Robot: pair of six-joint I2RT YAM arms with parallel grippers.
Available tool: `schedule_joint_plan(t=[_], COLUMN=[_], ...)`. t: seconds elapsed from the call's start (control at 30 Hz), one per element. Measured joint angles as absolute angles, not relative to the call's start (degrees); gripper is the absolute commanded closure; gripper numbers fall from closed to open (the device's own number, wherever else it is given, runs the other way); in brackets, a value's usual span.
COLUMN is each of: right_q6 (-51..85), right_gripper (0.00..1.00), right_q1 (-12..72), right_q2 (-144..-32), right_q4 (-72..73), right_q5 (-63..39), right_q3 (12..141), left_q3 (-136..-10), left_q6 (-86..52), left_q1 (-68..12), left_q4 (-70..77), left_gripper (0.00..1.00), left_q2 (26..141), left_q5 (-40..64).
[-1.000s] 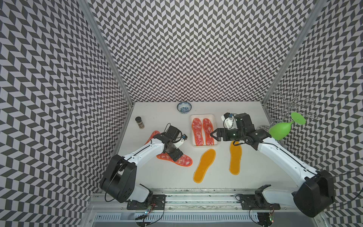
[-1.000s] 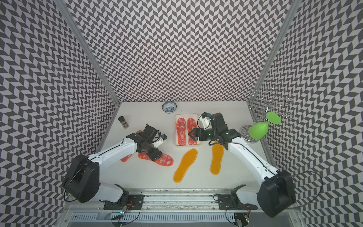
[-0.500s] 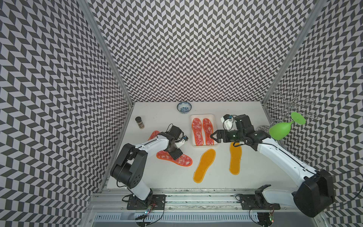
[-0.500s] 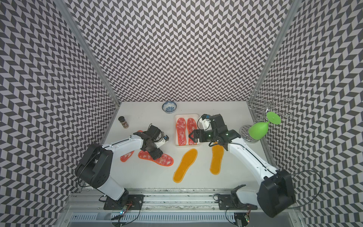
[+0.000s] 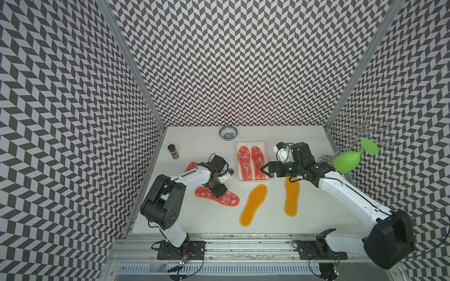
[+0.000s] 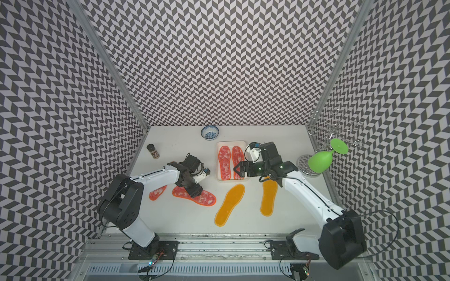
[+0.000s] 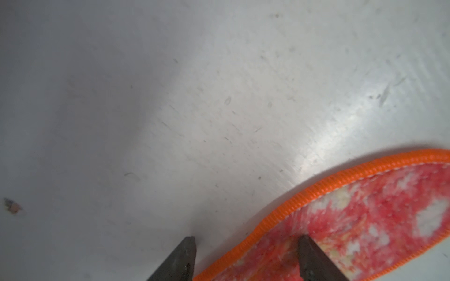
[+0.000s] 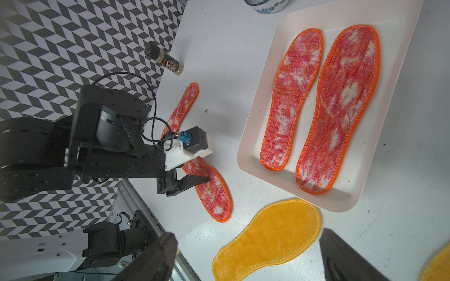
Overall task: Put the insoles into the storage box
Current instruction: Pick up the insole from the center of the board.
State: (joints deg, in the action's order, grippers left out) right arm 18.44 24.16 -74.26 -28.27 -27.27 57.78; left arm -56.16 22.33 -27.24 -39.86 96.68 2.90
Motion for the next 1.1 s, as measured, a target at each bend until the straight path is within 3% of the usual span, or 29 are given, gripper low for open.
schedule_joint_plan(t=[0.17,0.33,0.6,1.1], right_q6=[18.3,18.0,18.0,18.3], right_gripper=[0.07,0.07,0.07,0.07], right_q1=[23.5,22.9,22.0,21.5], right_q2=[-74.3,-74.3,-74.3,-74.3], right_q4=[-28.3,-28.3,-28.0,-26.9], right_q5=[-27.9,-28.3,-29.4,-30.5], right_q3=[57.8,57.8,57.8,57.8], left_q3=[-56.5,-56.8,-58.5,-62.7], left_q6=[20.8,20.1,19.4,8.3], left_q1=[-27.8,-29.0,-29.8,-29.9], left_q4=[-40.8,-41.4,-43.2,-45.1], left_gripper=[0.55,0.78,0.99,1.0], left_q2=[97.2,97.6,98.3,98.5], left_q5=[3.7,3.2,1.0,-3.1])
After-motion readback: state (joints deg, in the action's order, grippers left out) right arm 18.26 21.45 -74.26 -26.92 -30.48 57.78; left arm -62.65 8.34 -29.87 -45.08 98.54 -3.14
